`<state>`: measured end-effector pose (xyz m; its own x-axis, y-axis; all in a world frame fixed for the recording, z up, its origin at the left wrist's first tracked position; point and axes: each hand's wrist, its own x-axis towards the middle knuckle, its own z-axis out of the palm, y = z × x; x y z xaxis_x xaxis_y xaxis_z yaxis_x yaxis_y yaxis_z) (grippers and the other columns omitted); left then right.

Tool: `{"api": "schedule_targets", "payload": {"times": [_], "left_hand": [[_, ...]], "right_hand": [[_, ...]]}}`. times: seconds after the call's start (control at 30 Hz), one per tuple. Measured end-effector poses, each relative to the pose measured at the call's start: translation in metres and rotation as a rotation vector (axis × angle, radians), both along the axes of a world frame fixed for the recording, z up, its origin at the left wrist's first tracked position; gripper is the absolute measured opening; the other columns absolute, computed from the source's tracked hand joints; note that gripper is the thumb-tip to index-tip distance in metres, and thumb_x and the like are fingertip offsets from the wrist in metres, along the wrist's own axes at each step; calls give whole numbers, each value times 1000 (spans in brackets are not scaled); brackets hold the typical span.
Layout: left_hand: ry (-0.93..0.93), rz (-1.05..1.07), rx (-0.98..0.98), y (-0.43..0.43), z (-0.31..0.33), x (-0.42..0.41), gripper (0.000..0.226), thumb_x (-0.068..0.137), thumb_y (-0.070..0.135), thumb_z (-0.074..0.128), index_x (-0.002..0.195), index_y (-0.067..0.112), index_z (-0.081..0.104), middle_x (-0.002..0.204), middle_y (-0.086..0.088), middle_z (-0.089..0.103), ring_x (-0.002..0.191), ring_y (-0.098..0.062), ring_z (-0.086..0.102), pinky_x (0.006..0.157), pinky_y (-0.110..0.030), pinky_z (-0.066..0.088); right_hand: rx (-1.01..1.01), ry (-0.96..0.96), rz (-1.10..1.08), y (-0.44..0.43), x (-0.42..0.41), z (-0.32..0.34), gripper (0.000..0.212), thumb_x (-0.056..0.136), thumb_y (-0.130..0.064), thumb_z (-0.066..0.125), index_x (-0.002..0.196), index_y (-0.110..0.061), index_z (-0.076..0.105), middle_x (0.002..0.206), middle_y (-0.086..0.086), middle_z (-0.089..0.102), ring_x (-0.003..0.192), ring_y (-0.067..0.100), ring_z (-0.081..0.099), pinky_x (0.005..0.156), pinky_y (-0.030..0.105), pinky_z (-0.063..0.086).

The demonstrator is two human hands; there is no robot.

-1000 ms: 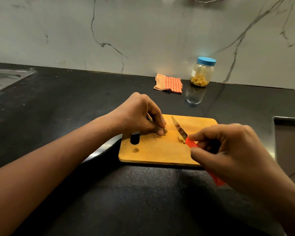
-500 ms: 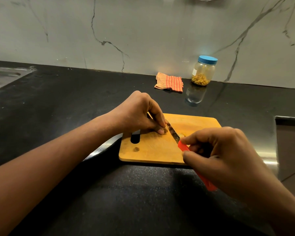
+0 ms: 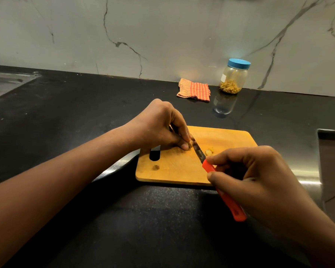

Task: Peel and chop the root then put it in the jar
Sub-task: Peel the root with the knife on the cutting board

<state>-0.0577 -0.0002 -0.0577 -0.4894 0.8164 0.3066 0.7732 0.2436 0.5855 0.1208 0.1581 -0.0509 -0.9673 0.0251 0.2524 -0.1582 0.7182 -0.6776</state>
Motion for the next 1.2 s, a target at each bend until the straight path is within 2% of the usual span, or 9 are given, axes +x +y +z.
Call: {"api": "schedule_targets", "payload": {"times": [0.13,0.3,0.47,0.57,0.7,0.8,1.03,1.2], "left_hand": [[16,-18,5,0,0,0,10,73,13,83,83,14,80,89,4,75,86,-6,71,78,-17,56],[9,-18,8,-1,0,1,11,72,13,83,83,14,80,88,4,75,85,-5,71,77,-20,57],[-20,11,-9,0,0,1,11,72,13,83,83,14,79,87,4,75,85,-4,71,80,-26,59],[-40,25,-23,1,1,1,12,73,13,83,84,13,80,87,5,75,86,-4,71,82,-28,59],[-58,44,-43,1,2,1,12,73,13,83,85,14,80,87,6,75,86,-3,71,83,-26,58],[-74,54,-53,2,4,1,13,73,14,83,85,15,79,87,6,75,86,-4,71,84,-27,58],[-102,69,-90,4,7,0,15,72,16,83,87,16,78,88,6,75,88,-5,71,85,-29,58],[-96,65,-94,3,7,1,15,72,16,83,86,15,79,89,5,75,87,-6,71,85,-30,59]], "right_hand": [[60,-3,-22,-3,-11,-6,18,76,-22,72,94,-22,75,67,-4,66,62,7,61,50,14,45],[224,25,-30,-11,-20,-3,21,79,-25,67,98,-21,73,69,-8,62,68,8,58,59,21,48],[295,1,-27,-16,-22,1,24,82,-29,66,105,-22,70,70,-12,55,63,4,51,52,14,36],[323,-6,-12,-12,-15,2,24,81,-31,67,103,-23,71,70,-13,56,65,5,54,54,12,38],[255,-22,-4,-1,-6,5,26,75,-33,69,100,-25,73,70,-12,60,80,-1,56,65,14,48],[214,-26,-8,1,-3,7,34,69,-38,64,98,-26,73,72,-12,64,82,-1,59,71,17,51],[159,69,-70,7,-2,18,26,68,-31,67,91,-22,75,63,-3,67,61,9,64,56,31,56],[123,80,-88,3,2,16,23,69,-26,69,90,-19,75,63,-2,67,62,9,63,55,23,55]]}}
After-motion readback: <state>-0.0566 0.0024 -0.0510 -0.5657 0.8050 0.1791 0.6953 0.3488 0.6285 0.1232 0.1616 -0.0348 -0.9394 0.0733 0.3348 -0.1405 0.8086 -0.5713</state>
